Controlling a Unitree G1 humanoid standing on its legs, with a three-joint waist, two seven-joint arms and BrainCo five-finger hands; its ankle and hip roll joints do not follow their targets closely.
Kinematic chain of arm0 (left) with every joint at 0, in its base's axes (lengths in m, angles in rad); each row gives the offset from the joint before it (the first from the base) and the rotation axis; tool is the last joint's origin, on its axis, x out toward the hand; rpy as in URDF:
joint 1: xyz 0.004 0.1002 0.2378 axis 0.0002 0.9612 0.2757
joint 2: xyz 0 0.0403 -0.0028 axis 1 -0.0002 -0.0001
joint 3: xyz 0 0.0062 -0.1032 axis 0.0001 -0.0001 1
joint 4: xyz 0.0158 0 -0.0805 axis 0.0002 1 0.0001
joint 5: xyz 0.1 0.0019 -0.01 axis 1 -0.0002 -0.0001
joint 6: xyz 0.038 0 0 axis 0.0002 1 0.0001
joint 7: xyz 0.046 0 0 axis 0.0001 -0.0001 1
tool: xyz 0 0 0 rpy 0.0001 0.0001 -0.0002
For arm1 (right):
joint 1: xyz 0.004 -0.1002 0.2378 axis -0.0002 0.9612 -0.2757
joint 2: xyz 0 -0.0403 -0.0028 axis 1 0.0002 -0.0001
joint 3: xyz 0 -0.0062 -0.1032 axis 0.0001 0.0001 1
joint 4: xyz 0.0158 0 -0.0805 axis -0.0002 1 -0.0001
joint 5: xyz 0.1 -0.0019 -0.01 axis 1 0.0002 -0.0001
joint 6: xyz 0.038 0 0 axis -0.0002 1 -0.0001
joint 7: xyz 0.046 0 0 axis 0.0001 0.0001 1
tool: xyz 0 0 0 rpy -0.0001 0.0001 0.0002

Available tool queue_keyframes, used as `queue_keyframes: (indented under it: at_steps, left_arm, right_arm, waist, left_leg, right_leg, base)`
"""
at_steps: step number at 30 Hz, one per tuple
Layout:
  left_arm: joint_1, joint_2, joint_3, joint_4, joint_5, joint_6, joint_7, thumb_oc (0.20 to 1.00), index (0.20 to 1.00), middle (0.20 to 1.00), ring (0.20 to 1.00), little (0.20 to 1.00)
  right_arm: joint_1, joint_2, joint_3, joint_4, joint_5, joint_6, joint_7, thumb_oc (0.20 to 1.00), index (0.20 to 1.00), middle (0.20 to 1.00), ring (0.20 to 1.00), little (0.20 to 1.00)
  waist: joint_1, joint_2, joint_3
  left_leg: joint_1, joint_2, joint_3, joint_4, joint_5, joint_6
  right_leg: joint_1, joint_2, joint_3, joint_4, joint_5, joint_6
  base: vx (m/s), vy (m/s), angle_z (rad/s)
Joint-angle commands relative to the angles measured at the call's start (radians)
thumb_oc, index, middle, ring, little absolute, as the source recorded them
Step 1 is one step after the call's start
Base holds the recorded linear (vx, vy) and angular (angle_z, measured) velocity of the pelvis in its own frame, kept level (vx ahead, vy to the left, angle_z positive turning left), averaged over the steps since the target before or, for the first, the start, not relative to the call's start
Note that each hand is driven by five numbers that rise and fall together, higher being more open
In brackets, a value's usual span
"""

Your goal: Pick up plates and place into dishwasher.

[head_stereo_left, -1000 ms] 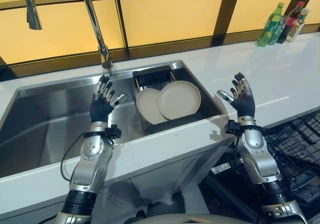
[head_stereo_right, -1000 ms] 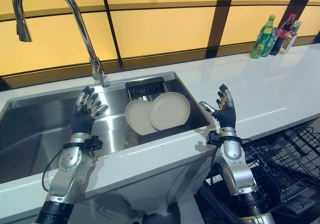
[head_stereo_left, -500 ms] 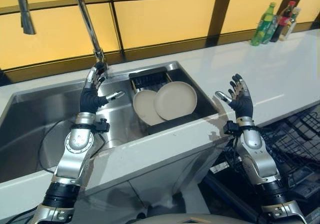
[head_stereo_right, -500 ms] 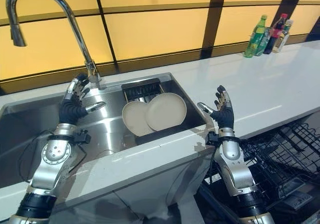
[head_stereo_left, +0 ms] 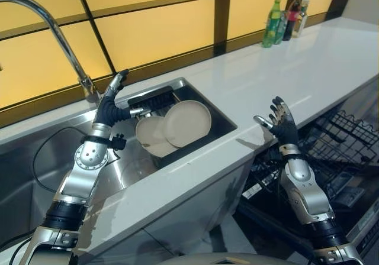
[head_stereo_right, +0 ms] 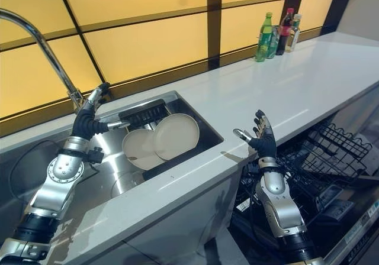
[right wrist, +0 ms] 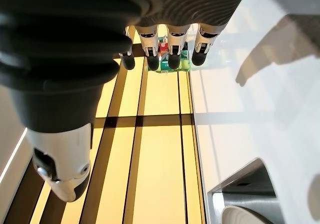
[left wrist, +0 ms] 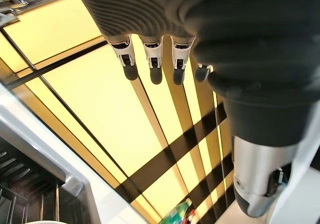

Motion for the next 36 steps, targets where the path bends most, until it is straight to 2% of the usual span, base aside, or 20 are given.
queue_keyframes:
  at_steps: [1, 5, 9, 16, 22, 29, 36]
  left_arm:
    - [-0.142, 0.050, -0.019, 0.069, 0.034, -0.036, 0.036, 1.000, 1.000, 1.000, 1.000, 1.000]
    - [-0.162, 0.056, -0.028, 0.116, 0.024, -0.026, 0.058, 1.000, 1.000, 1.000, 1.000, 1.000]
    - [-0.197, 0.062, -0.050, 0.140, 0.006, -0.006, 0.020, 1.000, 1.000, 1.000, 1.000, 1.000]
    - [-0.349, 0.079, -0.095, 0.294, -0.043, 0.028, 0.091, 1.000, 1.000, 1.000, 1.000, 1.000]
    - [-0.408, 0.083, -0.100, 0.355, -0.043, 0.034, 0.124, 1.000, 1.000, 1.000, 1.000, 1.000]
    - [-0.450, 0.087, -0.111, 0.388, -0.017, 0.041, 0.143, 1.000, 1.000, 1.000, 1.000, 1.000]
    - [-0.459, 0.125, -0.105, 0.409, 0.051, 0.099, 0.163, 1.000, 1.000, 1.000, 1.000, 1.000]
  right_arm:
    - [-0.053, -0.051, 0.013, -0.037, 0.028, -0.024, 0.030, 1.000, 1.000, 1.000, 1.000, 1.000]
    - [-0.066, -0.080, 0.006, -0.031, 0.032, -0.014, 0.046, 1.000, 1.000, 1.000, 1.000, 1.000]
    - [-0.096, -0.109, -0.001, -0.024, 0.042, -0.014, 0.043, 1.000, 1.000, 1.000, 1.000, 1.000]
    - [-0.219, -0.166, 0.024, -0.012, 0.035, 0.009, 0.041, 1.000, 1.000, 1.000, 1.000, 1.000]
    - [-0.219, -0.181, 0.014, -0.018, 0.034, -0.008, 0.039, 1.000, 1.000, 1.000, 1.000, 1.000]
    - [-0.233, -0.175, 0.023, -0.025, 0.011, -0.011, 0.026, 1.000, 1.000, 1.000, 1.000, 1.000]
    - [-0.228, -0.193, 0.011, -0.028, 0.011, -0.004, 0.032, 1.000, 1.000, 1.000, 1.000, 1.000]
  waist:
    - [-0.015, -0.005, 0.019]
    - [-0.032, 0.007, 0.048]
    - [-0.045, 0.017, 0.090]
    - [-0.079, 0.056, 0.198]
    - [-0.100, 0.056, 0.268]
    - [-0.102, 0.056, 0.310]
    - [-0.100, 0.071, 0.319]
  left_leg:
    - [0.047, 0.015, -0.011, 0.023, -0.096, 0.012]
    - [0.033, 0.009, -0.006, 0.026, -0.093, 0.010]
    - [-0.004, 0.002, -0.007, 0.051, -0.092, 0.008]
    - [-0.084, -0.020, -0.005, 0.074, -0.071, 0.001]
    - [-0.125, -0.031, 0.001, 0.094, -0.060, -0.001]
    - [-0.151, -0.040, -0.004, 0.101, -0.053, -0.003]
    - [-0.154, -0.049, -0.006, 0.099, -0.048, -0.005]
  right_leg:
    - [-0.126, -0.057, 0.009, 0.040, 0.084, 0.061]
    - [-0.155, -0.063, 0.027, 0.060, 0.080, 0.063]
    - [-0.196, -0.066, 0.048, 0.084, 0.077, 0.061]
    - [-0.286, -0.074, 0.084, 0.119, 0.081, 0.059]
    - [-0.327, -0.078, 0.104, 0.135, 0.085, 0.057]
    - [-0.348, -0.086, 0.106, 0.140, 0.090, 0.053]
    - [-0.348, -0.093, 0.099, 0.143, 0.085, 0.048]
  base:
    - [0.11, 0.103, -0.14]
    - [0.03, 0.100, -0.16]
    - [-0.03, 0.090, -0.06]
    - [-0.12, 0.159, -0.09]
    - [-0.05, 0.067, -0.10]
    - [-0.02, 0.026, 0.00]
    - [0.01, 0.048, 0.00]
